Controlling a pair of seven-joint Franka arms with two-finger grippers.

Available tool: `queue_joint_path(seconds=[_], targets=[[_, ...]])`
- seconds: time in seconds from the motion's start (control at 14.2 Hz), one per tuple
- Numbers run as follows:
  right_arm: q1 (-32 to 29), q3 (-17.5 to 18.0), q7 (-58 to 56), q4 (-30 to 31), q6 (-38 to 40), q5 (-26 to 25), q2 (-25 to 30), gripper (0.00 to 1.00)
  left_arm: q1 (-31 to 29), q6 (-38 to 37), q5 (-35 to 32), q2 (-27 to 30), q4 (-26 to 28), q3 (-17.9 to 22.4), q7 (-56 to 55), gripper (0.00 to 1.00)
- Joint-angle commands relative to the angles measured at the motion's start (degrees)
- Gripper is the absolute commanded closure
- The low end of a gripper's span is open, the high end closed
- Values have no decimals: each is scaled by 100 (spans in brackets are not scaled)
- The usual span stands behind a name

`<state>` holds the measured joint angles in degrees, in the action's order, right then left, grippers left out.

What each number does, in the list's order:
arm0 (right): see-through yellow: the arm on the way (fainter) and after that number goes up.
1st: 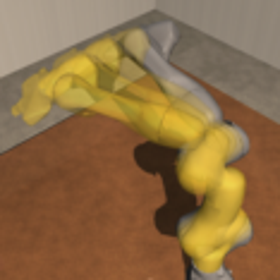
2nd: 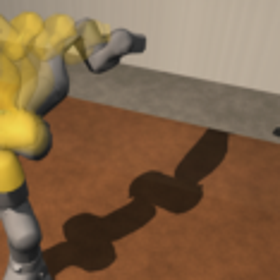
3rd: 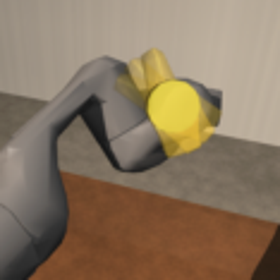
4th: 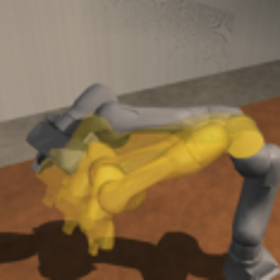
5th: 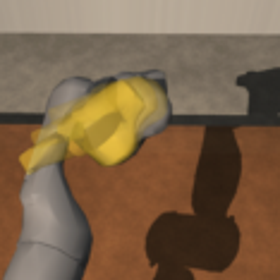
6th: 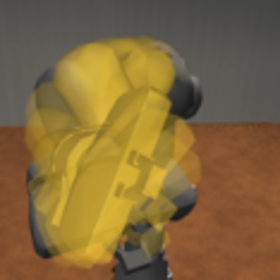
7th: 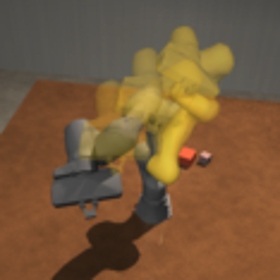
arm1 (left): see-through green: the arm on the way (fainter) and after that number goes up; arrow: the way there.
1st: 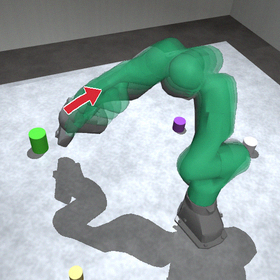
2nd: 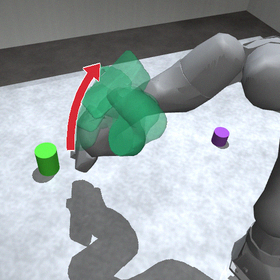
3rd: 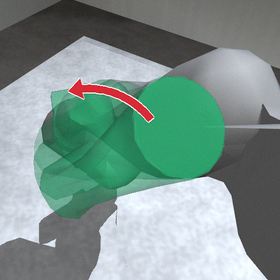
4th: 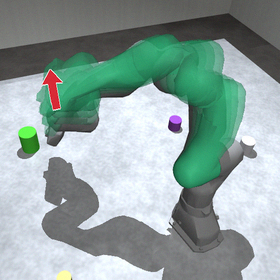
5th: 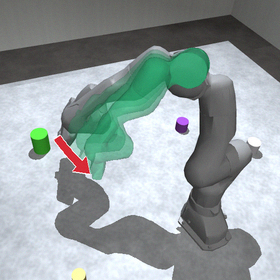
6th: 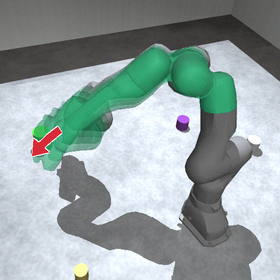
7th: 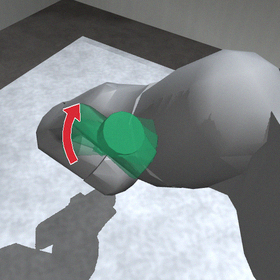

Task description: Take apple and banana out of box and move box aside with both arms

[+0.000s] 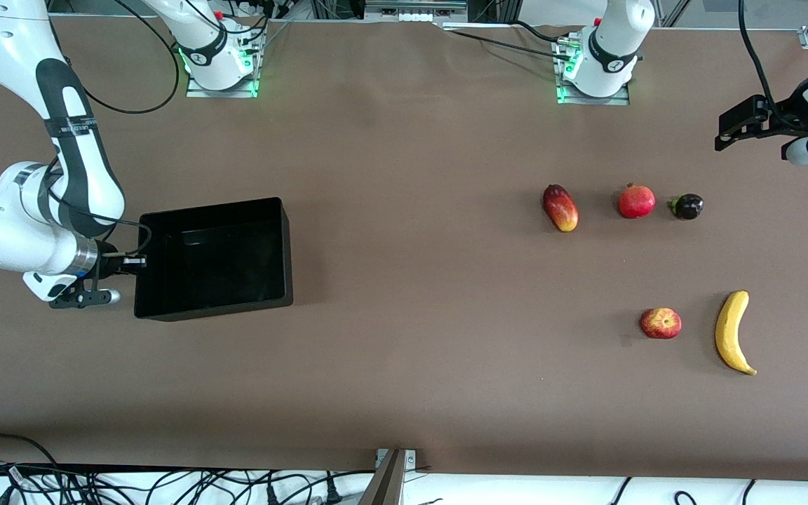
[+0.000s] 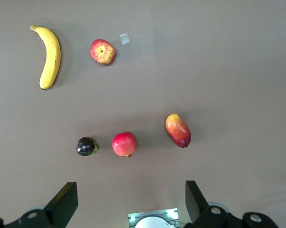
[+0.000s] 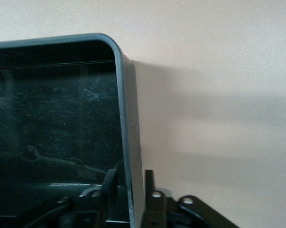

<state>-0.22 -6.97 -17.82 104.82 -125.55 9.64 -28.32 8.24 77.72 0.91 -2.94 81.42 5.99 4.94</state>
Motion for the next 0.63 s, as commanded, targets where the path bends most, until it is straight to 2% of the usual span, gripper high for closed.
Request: queue_joint_path(seconds=[0.0,0.28,0.56], targets=[[-101,90,15,48,12,99,283,0,20,23,41,57,49,42,-11,0],[-57,151,452,-268,625,-6,791,0,-6,32,41,57,58,42,-11,0],[127,178,700,-304,1653,-244,1757,0,-6,41,33,57,67,42,-11,0]])
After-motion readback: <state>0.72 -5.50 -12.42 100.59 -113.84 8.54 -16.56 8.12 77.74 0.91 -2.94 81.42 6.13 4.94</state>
